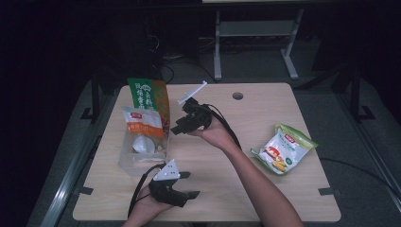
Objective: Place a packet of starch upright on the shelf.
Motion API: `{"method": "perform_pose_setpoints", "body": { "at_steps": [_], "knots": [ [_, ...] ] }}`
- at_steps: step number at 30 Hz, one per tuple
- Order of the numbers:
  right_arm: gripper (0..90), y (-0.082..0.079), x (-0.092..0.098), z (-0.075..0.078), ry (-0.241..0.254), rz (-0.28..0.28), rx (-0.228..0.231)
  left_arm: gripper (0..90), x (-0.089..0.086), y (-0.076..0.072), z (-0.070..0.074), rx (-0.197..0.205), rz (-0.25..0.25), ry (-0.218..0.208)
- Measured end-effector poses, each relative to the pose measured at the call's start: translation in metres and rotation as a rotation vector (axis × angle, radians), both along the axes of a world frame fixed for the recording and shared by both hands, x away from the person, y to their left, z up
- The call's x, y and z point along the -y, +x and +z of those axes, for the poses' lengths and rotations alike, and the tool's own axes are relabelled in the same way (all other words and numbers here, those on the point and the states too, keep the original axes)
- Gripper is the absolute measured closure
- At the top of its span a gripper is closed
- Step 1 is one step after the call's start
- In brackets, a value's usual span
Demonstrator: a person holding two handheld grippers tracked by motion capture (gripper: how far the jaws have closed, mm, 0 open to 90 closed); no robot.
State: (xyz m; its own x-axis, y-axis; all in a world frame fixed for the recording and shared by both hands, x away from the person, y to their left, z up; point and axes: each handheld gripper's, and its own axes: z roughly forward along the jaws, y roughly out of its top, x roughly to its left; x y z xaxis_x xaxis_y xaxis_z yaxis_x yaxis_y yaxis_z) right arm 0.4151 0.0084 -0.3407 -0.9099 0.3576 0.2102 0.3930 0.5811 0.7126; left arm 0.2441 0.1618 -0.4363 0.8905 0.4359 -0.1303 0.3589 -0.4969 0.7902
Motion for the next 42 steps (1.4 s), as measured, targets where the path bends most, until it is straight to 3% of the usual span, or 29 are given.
{"method": "perform_pose_setpoints", "body": {
  "at_steps": [5, 16, 21, 42],
  "knots": [
    [50.3, 0.000, 0.018, 0.001, 0.008, -0.023, 0.009, 26.5, 0.000, 0.001, 0.000, 0.000, 0.003, -0.003],
    [44.8, -0.006, 0.061, -0.001, 0.005, -0.105, -0.030, 25.8, 0.003, 0.002, -0.001, -0.002, -0.008, 0.005],
    [43.3, -0.008, 0.082, -0.003, -0.017, -0.129, -0.038, 24.5, 0.007, 0.003, -0.001, -0.010, -0.002, 0.002],
    [37.7, -0.026, 0.166, -0.018, -0.012, -0.266, -0.063, 24.4, 0.028, 0.015, 0.004, -0.019, -0.034, 0.014]
  ]
}}
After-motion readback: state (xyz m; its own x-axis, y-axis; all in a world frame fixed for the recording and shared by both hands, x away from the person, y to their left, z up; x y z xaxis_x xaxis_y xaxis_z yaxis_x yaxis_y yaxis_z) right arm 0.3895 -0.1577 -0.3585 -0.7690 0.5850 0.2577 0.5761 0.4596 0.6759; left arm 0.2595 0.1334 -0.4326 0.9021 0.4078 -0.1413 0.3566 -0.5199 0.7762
